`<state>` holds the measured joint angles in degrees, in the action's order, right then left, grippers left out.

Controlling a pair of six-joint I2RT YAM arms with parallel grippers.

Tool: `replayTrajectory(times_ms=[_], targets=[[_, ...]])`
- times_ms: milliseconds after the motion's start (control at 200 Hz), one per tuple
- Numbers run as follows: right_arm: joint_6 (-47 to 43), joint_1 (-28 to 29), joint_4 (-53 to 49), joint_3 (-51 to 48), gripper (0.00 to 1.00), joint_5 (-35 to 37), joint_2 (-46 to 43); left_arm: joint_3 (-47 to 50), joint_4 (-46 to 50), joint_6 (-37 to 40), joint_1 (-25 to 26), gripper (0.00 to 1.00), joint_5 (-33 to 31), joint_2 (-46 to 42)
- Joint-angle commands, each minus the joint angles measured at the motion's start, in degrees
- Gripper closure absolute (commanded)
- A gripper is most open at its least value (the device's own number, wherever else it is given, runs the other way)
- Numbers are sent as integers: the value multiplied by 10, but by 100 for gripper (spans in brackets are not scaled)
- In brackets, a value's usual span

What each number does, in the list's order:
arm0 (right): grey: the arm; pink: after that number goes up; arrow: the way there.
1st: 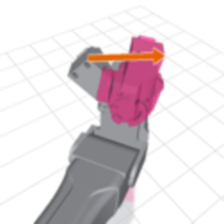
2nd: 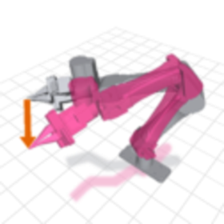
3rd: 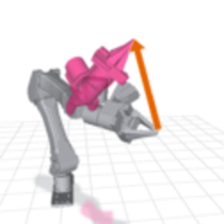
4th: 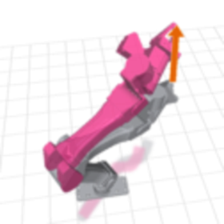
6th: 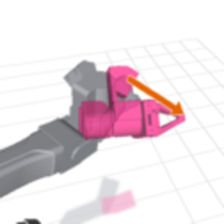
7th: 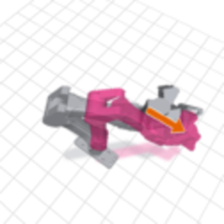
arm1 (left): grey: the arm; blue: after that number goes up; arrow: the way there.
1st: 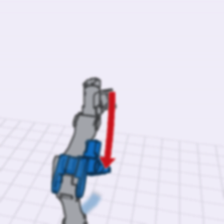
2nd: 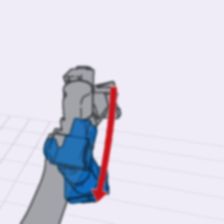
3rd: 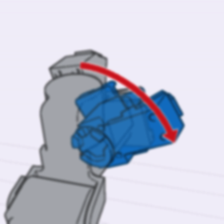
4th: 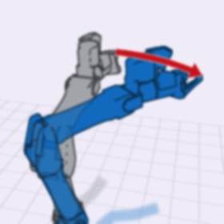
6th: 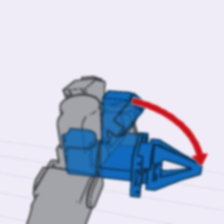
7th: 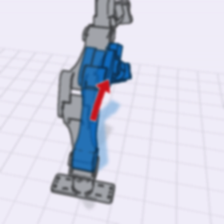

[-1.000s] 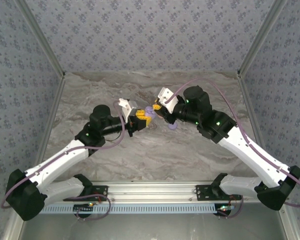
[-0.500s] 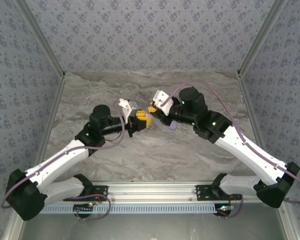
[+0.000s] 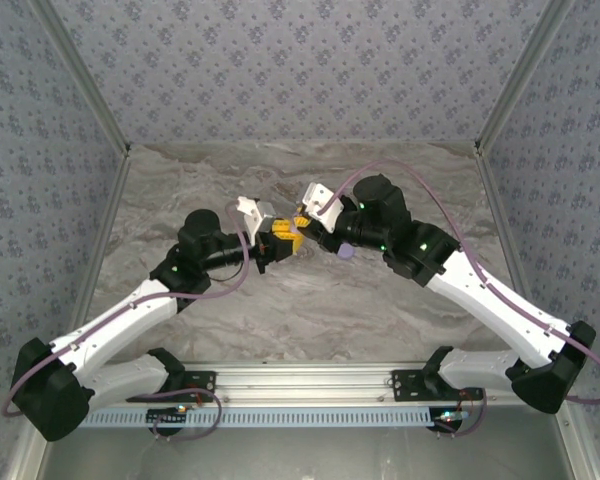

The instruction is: Insert the wireless bluetooth earbuds into the charging case

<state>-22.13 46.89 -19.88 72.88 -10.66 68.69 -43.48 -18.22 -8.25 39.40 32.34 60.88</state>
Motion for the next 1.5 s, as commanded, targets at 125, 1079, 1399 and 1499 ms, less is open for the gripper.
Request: replayTrajectory(times_ms=[125, 1079, 1399, 1499], targets=[[13, -2, -12, 2, 78, -38, 3, -7, -58, -14, 2, 100, 0, 1], [330, -166, 21, 45, 0, -326, 3, 17, -195, -34, 3, 100, -11, -9], [343, -135, 31, 64, 0, -407, 44, 10, -185, -33, 7, 100, -13, -3], [335, -126, 25, 73, 0, -419, 45, 8, -176, -29, 7, 100, -17, 1]])
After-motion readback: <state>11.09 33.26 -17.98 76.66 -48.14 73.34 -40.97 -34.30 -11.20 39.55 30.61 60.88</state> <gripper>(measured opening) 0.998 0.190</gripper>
